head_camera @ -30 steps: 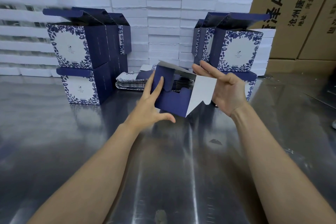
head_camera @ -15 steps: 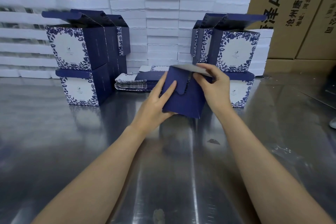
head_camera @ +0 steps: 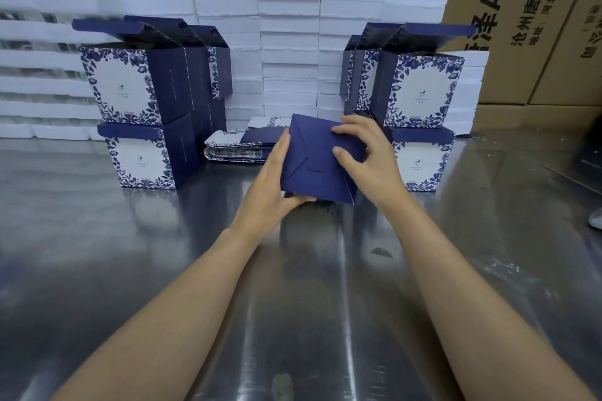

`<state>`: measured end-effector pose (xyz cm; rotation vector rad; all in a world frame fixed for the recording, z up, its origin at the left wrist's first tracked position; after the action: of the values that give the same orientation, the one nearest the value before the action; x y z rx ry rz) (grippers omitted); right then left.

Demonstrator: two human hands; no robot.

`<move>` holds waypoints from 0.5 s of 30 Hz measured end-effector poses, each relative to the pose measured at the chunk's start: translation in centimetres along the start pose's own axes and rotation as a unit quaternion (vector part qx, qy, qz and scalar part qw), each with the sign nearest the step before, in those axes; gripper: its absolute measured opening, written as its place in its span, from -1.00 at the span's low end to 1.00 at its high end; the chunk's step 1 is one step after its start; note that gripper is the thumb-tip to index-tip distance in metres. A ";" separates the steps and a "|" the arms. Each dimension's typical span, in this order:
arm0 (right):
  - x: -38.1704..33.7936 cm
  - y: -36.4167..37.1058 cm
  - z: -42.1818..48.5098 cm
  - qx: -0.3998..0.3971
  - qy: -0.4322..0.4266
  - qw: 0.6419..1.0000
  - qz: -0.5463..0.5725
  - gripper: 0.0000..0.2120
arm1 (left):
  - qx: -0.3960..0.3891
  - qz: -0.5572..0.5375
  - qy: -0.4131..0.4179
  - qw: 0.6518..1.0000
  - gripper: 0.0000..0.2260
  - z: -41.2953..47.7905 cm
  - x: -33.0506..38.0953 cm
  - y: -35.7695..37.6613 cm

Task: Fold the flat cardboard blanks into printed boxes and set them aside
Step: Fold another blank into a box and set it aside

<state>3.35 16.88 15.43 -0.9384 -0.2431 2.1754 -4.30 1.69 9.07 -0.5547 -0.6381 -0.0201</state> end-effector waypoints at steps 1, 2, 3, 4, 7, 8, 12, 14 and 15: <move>-0.1 -0.1 0.0 0.006 -0.008 1.000 -0.014 -0.67 | -0.004 0.000 0.001 1.000 -0.06 0.0 0.1 0.0; -0.2 -0.1 -0.1 0.012 -0.016 0.999 -0.026 -0.64 | -0.004 0.007 0.008 1.000 -0.06 0.0 0.3 0.0; -0.2 0.0 -0.1 0.017 -0.022 0.999 -0.042 -0.62 | 0.000 0.020 0.017 1.000 -0.06 0.0 0.6 0.0; -0.3 0.0 -0.2 0.022 -0.027 0.998 -0.058 -0.61 | 0.008 0.036 0.027 0.999 -0.07 -0.1 0.9 -0.1; -0.1 0.2 -0.4 0.040 -0.028 0.993 -0.110 -0.60 | 0.030 0.096 0.056 0.993 -0.06 -0.2 1.7 -0.3; 0.0 0.2 -0.4 0.045 -0.024 0.991 -0.122 -0.59 | 0.034 0.114 0.065 0.991 -0.06 -0.2 2.0 -0.3; 0.3 -0.1 -0.5 0.058 -0.010 0.988 -0.144 -0.59 | 0.042 0.145 0.085 0.985 -0.06 -0.4 2.6 -0.4; 0.1 -0.3 -0.6 0.067 -0.008 0.985 -0.161 -0.59 | 0.048 0.150 0.093 0.983 -0.08 -0.5 2.8 -0.5; 0.1 -0.4 -0.6 0.072 -0.007 0.983 -0.168 -0.60 | 0.051 0.154 0.096 0.982 -0.09 -0.5 3.0 -0.6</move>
<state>3.93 17.11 15.12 -0.7412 -0.2299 1.8627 -1.73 1.38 10.69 -0.5401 -0.3574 0.2472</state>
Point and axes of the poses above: each hand's wrist, its own z-axis towards the middle knuckle, its own y-axis out of the palm, x = y × z, the point moved 10 cm from there along z, towards the middle knuckle, and after that the axes turned 5 degrees about -x, right-handed, at the moved point
